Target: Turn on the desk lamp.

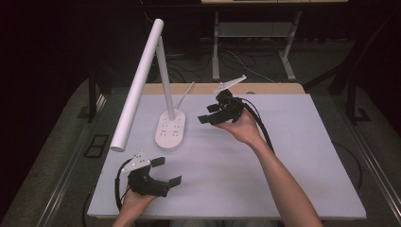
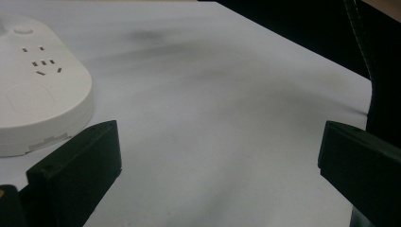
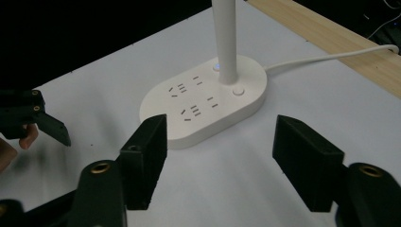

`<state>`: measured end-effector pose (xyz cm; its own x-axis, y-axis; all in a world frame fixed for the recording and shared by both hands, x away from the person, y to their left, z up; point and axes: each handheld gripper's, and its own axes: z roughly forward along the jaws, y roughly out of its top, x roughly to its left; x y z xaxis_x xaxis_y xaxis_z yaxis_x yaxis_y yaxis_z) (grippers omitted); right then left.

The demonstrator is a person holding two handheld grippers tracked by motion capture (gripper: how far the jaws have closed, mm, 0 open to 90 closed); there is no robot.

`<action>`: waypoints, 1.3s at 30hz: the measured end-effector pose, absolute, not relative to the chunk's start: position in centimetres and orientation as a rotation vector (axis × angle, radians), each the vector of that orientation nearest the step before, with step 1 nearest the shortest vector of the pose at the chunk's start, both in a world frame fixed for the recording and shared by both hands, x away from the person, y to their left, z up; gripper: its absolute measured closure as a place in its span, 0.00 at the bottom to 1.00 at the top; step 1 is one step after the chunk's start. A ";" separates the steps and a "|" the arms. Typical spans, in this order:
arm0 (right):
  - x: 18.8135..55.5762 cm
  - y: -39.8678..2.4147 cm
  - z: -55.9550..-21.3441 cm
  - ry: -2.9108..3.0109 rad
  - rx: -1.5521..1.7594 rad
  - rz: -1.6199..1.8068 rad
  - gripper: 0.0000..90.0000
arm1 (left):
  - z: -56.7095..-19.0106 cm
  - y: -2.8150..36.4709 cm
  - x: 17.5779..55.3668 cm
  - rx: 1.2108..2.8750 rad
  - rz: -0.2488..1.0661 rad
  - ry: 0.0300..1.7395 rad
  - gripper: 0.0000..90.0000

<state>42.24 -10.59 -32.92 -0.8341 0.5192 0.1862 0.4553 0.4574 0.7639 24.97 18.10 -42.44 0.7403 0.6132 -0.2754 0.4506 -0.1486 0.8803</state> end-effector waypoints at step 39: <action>48.8 -5.8 -38.4 2.616 1.124 1.507 0.73 | -42.4 18.3 25.2 1.780 0.174 0.827 0.00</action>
<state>48.77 -5.83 -38.41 -0.7537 0.5284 0.3909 0.6033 0.3201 0.7305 25.16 18.29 -42.39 0.7444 0.6082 -0.2756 0.4453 -0.1448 0.8836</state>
